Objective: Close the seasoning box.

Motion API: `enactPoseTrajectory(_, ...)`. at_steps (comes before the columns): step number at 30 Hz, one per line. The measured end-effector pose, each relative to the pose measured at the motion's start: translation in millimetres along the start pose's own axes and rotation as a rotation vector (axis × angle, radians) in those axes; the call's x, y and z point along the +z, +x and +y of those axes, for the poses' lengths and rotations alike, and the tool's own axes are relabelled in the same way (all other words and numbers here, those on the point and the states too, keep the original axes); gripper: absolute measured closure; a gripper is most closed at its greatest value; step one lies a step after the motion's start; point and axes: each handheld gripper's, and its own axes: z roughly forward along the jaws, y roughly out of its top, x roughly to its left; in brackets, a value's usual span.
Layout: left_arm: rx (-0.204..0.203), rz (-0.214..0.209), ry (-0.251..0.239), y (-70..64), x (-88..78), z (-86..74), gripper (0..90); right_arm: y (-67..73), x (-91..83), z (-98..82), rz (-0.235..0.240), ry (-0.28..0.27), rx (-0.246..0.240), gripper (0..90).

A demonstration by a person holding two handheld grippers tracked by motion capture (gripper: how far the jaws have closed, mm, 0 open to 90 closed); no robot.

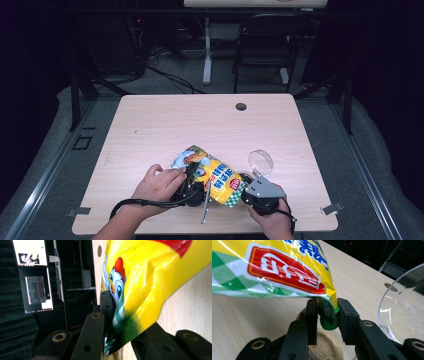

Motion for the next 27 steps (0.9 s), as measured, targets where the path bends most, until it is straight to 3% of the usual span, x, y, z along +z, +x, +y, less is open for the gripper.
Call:
enactPoseTrajectory(12,-0.048,-0.032,-0.017,-5.7,5.0,-3.9,85.0,0.5,0.0,0.1,0.000,-0.001,-0.004,71.3)
enactPoseTrajectory(22,-0.132,-0.063,-0.045,-13.3,11.2,-7.4,85.3,1.0,0.1,0.5,0.001,-0.004,-0.006,71.3)
enactPoseTrajectory(27,-0.141,-0.075,-0.038,-15.3,12.4,-9.1,85.3,1.2,0.4,0.6,0.000,-0.005,-0.010,71.3)
